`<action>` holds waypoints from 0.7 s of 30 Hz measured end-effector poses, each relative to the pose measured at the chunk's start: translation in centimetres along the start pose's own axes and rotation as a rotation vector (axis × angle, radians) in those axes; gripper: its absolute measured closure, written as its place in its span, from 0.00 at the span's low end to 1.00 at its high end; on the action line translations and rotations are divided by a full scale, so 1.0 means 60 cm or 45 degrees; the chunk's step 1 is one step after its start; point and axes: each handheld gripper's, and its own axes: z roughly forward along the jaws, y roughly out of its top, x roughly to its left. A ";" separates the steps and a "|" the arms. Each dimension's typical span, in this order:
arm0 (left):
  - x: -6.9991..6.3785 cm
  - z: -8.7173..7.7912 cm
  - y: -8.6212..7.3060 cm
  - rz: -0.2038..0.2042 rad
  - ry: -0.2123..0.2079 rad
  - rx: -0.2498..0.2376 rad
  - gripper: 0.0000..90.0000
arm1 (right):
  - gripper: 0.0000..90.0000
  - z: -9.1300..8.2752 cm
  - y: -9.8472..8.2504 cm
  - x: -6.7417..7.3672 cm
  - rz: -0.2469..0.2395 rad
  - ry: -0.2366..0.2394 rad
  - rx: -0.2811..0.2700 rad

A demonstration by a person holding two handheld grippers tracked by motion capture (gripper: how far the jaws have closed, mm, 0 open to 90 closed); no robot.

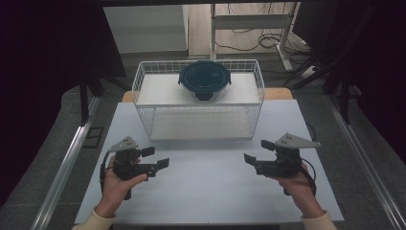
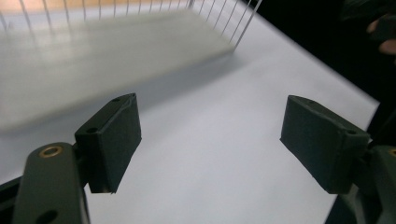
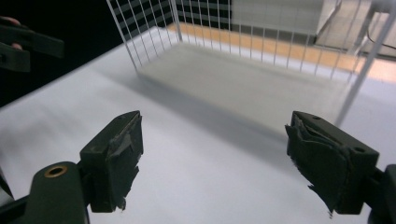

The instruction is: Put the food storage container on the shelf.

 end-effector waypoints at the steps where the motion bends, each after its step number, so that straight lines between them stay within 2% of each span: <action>1: 0.000 0.003 -0.007 0.005 0.011 0.021 0.22 | 0.20 0.000 -0.013 0.000 -0.002 -0.008 0.007; 7: -0.004 0.015 -0.044 0.020 0.041 0.083 0.22 | 0.20 0.004 -0.074 -0.008 0.031 -0.017 0.071; 11: -0.005 0.022 -0.069 0.007 0.044 0.113 0.22 | 0.20 0.008 -0.112 -0.008 0.062 -0.028 0.114; 16: -0.001 0.029 -0.086 -0.005 0.058 0.143 0.22 | 0.20 0.011 -0.129 -0.009 0.047 -0.037 0.144; 21: -0.003 0.026 -0.082 0.002 0.075 0.111 0.22 | 0.20 0.008 -0.127 -0.014 0.064 -0.041 0.108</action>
